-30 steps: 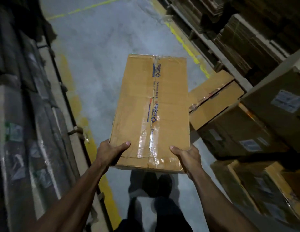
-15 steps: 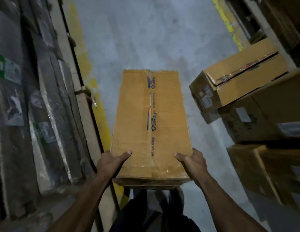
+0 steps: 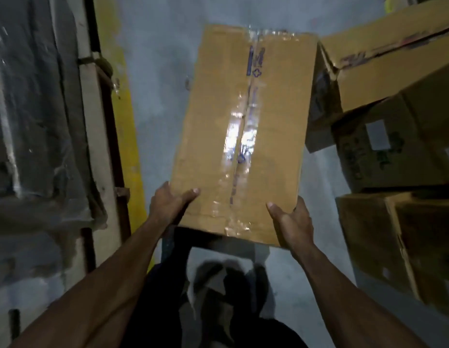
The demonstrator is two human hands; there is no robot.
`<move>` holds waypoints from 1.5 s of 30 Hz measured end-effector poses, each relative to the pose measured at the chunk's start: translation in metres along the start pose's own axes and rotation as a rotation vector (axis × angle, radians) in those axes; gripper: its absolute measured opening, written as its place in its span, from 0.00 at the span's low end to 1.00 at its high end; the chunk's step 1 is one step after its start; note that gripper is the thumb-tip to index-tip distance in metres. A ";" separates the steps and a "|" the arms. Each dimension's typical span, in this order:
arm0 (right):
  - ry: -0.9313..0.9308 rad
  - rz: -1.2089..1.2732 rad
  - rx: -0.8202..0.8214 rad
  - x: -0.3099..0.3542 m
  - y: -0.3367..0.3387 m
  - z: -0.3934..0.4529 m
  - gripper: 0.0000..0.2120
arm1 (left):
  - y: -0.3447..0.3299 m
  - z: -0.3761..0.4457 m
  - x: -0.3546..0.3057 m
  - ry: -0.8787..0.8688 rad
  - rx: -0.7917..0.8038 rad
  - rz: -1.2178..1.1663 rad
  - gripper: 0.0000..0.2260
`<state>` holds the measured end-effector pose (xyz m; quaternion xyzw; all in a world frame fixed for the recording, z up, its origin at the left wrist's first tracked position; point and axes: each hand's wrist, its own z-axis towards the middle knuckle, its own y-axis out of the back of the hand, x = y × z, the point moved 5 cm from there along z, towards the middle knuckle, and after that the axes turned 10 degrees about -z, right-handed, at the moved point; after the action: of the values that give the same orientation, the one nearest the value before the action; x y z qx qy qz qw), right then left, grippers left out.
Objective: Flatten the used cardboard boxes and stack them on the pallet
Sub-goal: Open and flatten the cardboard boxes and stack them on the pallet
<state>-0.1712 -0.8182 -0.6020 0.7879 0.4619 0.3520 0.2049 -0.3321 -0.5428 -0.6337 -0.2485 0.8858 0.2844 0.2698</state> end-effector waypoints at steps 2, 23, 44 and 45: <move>0.050 0.021 -0.025 -0.009 -0.008 0.003 0.29 | -0.001 -0.005 0.001 -0.023 -0.027 0.027 0.39; 0.249 0.037 -0.138 -0.021 -0.034 -0.011 0.29 | 0.015 -0.006 0.051 -0.335 0.003 -0.110 0.20; 0.028 0.105 -0.084 -0.142 -0.131 -0.048 0.27 | -0.010 -0.044 0.187 -0.107 0.021 0.091 0.31; 0.035 0.107 -0.087 -0.140 -0.134 -0.043 0.28 | -0.012 -0.039 0.188 -0.105 0.005 0.076 0.30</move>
<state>-0.3267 -0.8747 -0.7113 0.7954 0.4068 0.3961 0.2118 -0.4755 -0.6300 -0.7275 -0.1989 0.8798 0.3048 0.3057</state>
